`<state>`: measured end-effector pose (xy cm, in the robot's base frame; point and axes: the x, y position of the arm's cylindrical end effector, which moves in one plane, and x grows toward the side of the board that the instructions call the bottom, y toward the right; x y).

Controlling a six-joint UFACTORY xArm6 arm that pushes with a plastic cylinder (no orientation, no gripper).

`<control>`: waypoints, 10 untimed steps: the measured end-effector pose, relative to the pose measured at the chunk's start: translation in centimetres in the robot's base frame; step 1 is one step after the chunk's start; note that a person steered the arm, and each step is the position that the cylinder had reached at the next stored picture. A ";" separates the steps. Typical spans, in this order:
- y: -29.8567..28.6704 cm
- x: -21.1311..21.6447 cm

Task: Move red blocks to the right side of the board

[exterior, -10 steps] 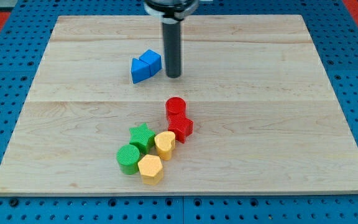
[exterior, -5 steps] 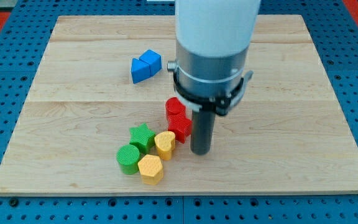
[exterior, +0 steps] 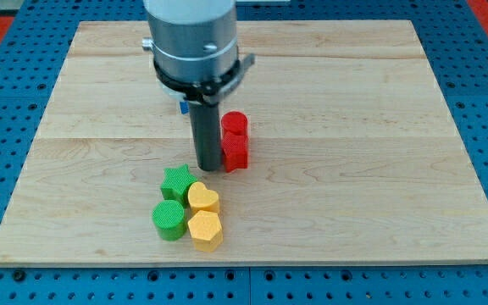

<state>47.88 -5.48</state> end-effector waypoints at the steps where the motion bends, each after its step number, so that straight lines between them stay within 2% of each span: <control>1: -3.3 -1.1; 2: -7.6 -1.7; 3: -7.5 -1.8; 4: -0.9 -1.2; 5: 10.5 -0.5; 6: 12.0 -0.1; 7: 2.7 -2.3; 8: 1.1 -6.0; 9: 3.8 -7.3; 10: 14.7 -5.1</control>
